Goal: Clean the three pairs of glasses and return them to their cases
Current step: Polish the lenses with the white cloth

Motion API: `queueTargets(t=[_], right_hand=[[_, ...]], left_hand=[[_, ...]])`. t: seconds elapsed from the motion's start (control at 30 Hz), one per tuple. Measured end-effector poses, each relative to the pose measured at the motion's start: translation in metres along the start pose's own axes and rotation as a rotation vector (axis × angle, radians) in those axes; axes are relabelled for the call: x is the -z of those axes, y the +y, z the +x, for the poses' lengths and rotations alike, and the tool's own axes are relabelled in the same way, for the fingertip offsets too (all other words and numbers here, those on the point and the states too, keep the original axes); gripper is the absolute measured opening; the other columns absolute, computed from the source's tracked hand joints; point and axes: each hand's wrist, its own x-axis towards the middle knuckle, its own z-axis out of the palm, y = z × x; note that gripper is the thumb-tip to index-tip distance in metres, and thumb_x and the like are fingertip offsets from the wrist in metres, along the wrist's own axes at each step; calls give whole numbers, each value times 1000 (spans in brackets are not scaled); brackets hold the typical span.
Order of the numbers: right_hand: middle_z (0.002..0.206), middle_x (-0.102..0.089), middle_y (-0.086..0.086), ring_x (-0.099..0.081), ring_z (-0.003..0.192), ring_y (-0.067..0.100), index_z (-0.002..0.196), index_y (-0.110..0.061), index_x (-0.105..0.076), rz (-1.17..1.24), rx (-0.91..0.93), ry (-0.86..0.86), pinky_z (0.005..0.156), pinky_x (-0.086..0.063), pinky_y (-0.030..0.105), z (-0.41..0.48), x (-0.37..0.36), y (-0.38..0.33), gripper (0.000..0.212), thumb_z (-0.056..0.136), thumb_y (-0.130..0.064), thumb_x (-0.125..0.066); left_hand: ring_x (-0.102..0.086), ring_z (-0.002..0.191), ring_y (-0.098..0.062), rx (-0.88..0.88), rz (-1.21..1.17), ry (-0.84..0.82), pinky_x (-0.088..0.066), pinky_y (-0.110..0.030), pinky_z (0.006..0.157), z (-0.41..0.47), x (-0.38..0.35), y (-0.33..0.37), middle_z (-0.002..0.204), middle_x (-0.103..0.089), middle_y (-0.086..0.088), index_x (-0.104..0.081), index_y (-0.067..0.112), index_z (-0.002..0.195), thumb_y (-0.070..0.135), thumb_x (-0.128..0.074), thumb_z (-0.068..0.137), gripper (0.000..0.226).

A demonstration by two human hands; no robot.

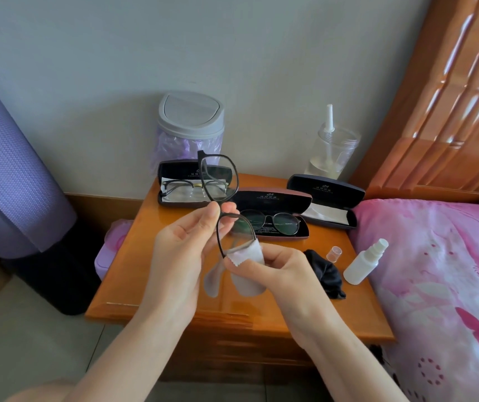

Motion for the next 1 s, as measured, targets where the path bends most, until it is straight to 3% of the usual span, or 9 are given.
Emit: queueTargets(t=[0.17, 0.3, 0.47, 0.6, 0.77, 0.9, 1.0], right_hand=[[88, -73, 6, -63, 79, 11, 92, -10, -75, 79, 10, 27, 66, -51, 18, 6, -4, -4, 22, 76, -25, -72], [92, -73, 6, -63, 87, 15, 93, -10, -75, 220, -30, 64, 72, -50, 25, 12, -8, -8, 31, 72, -33, -73], [89, -72, 0, -61, 89, 16, 91, -12, -77, 365, -79, 85, 72, -48, 27, 10, -15, -8, 33, 67, -35, -72], [93, -72, 1, -61, 93, 18, 94, -14, -76, 373, -85, 116, 74, -49, 28, 7, -16, -6, 33, 69, -34, -72], [85, -72, -3, -61, 81, 9, 87, -14, -77, 343, -79, 176, 69, -47, 23, 7, -12, -4, 31, 66, -37, -71], [88, -73, -1, -61, 89, 14, 90, -13, -76, 295, -69, 208, 74, -44, 26, 4, -6, 0, 39, 65, -41, -69], [90, -74, -2, -62, 95, 18, 86, -17, -78, 258, -63, 228, 81, -43, 29, -1, -2, 3, 37, 63, -43, -68]], left_hand=[[-71, 82, -8, -31, 80, -34, -57, -22, 65, -5, -5, -2, 82, -76, 3, -78, 25, 75, 36, -58, 74, 23], [-71, 82, -10, -36, 121, -59, -56, -22, 66, -6, -7, -2, 86, -76, 0, -75, 20, 87, 36, -57, 76, 26], [-71, 78, -6, -47, 126, -60, -53, -19, 59, -5, -5, 0, 84, -76, 2, -75, 21, 85, 35, -56, 76, 25], [-71, 78, -5, -57, 119, -72, -53, -15, 59, -6, -6, 1, 82, -76, 3, -75, 21, 83, 34, -57, 76, 23], [-72, 82, -10, -50, 109, -66, -55, -16, 62, -6, -4, 2, 84, -76, 2, -76, 26, 80, 33, -57, 75, 20], [-72, 86, -13, -24, 112, -60, -57, -20, 71, -5, -4, 0, 85, -76, 0, -76, 25, 81, 36, -57, 74, 23], [-72, 81, -10, -4, 60, -46, -57, -18, 69, -6, -6, 0, 81, -76, 1, -78, 26, 71, 34, -58, 73, 22]])
